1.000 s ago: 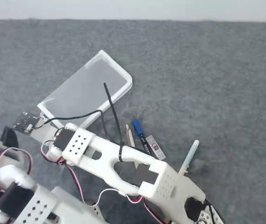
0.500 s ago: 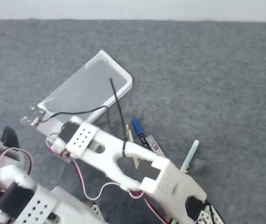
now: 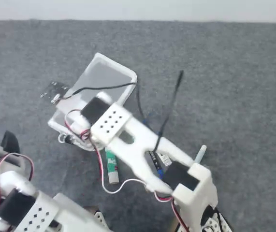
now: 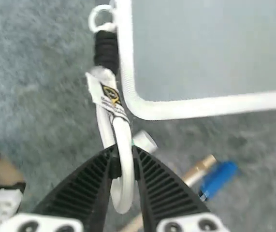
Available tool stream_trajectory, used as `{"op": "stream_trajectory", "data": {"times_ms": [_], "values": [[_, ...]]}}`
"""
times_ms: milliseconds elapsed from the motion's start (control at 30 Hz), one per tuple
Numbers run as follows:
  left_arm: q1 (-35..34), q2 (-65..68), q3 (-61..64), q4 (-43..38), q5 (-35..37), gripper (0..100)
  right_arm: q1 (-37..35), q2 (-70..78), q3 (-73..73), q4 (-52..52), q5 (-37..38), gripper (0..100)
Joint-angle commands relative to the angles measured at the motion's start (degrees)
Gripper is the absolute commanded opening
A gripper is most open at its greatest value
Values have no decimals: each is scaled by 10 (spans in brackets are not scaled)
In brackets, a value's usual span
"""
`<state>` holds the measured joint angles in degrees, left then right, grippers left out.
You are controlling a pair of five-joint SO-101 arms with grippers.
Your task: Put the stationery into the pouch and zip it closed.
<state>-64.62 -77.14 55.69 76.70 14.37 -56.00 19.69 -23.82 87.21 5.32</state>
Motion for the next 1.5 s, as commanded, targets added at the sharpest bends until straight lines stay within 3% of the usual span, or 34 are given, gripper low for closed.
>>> {"op": "stream_trajectory", "data": {"times_ms": [0, 200, 367, 500, 967, 1167, 1233, 1400, 1467], "values": [[3, -4, -6, -4, 5, 385, 26, -73, -33, 41, 8, 6], [3, -4, -6, -4, 5, 385, 54, -117, -32, 99, 8, 6], [3, -4, -6, -4, 5, 385, 119, -147, -32, 132, 10, 6], [3, -4, -6, -4, 5, 385, 167, -175, -25, 155, 52, 6], [3, -4, -6, -4, 5, 385, 316, -362, 214, 73, 136, 6], [3, -4, -5, -4, 5, 385, 335, -444, 295, 71, 175, 11], [3, -4, -5, -4, 5, 385, 335, -478, 312, 74, 176, 41], [3, -4, -5, -4, 5, 385, 335, -553, 352, 84, 178, 222], [3, -4, -5, -4, 5, 385, 333, -576, 357, 84, 178, 225]]}}
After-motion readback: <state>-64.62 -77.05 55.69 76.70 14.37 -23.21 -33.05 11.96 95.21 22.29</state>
